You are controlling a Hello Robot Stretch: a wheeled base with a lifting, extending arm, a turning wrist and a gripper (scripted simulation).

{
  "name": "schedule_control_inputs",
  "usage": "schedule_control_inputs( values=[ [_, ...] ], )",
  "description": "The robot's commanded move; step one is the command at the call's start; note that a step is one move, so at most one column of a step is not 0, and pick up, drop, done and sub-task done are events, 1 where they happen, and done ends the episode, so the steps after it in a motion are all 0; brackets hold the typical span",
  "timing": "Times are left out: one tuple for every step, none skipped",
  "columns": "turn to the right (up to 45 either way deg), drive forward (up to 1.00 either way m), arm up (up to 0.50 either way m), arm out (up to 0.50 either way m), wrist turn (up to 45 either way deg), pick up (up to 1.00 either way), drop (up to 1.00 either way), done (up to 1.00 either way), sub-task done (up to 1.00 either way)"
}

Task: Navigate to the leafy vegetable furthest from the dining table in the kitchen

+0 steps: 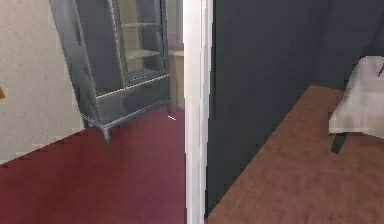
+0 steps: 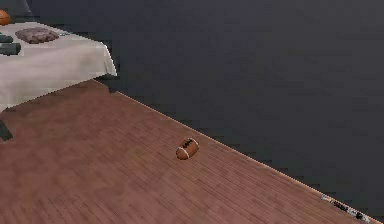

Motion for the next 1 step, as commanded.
schedule_control_inputs(
  values=[
    [-12.0, 0.0, 0.0, 0.0, 0.0, 0.0, 0.0, 0.0, 0.0]
  ],
)
